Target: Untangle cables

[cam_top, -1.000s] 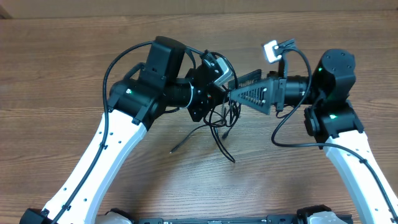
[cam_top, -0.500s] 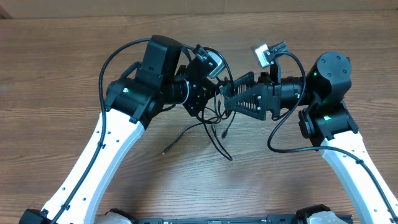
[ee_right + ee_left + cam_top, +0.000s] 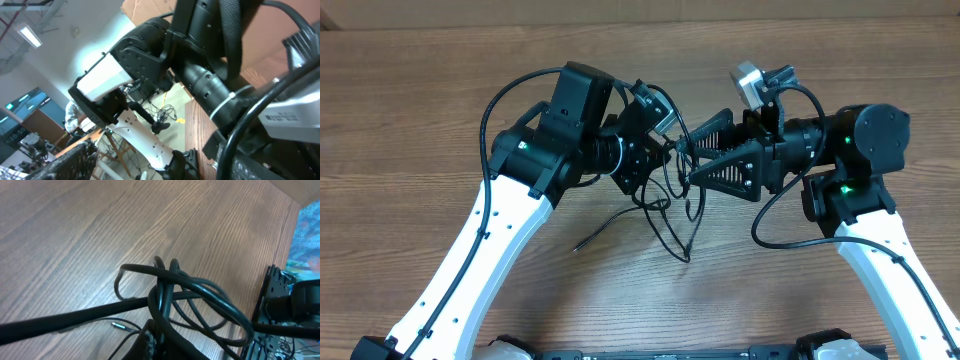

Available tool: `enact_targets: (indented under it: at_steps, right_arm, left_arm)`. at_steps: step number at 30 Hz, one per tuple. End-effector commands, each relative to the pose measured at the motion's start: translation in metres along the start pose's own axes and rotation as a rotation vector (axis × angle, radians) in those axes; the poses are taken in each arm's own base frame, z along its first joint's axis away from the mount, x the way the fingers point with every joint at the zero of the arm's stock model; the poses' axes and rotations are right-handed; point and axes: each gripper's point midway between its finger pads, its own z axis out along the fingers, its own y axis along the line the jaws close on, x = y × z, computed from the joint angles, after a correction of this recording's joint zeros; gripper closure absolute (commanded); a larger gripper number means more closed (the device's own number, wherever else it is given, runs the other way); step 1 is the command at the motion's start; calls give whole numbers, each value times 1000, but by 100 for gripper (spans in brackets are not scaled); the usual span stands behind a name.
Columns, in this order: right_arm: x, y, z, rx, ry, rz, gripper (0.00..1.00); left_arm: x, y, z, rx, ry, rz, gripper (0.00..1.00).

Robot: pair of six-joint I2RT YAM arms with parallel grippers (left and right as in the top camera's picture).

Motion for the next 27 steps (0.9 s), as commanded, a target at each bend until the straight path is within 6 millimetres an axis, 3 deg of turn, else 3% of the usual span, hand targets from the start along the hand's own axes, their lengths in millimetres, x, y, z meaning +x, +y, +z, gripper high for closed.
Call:
enact_targets:
  at_steps: [1, 12, 19, 27]
  right_arm:
    - [-7, 7, 0, 0, -18, 55, 25]
    - [-20, 1, 0, 27, -93, 123, 25]
    - [-24, 0, -1, 30, -118, 217, 24]
    - [-30, -2, -2, 35, -155, 270, 24]
  left_arm:
    - [3, 3, -2, -17, 16, -13, 96]
    - [7, -11, 7, -16, 50, 36, 96]
    - [12, -5, 15, -160, 100, 100, 96]
    - [12, 19, 10, -317, 118, 118, 96]
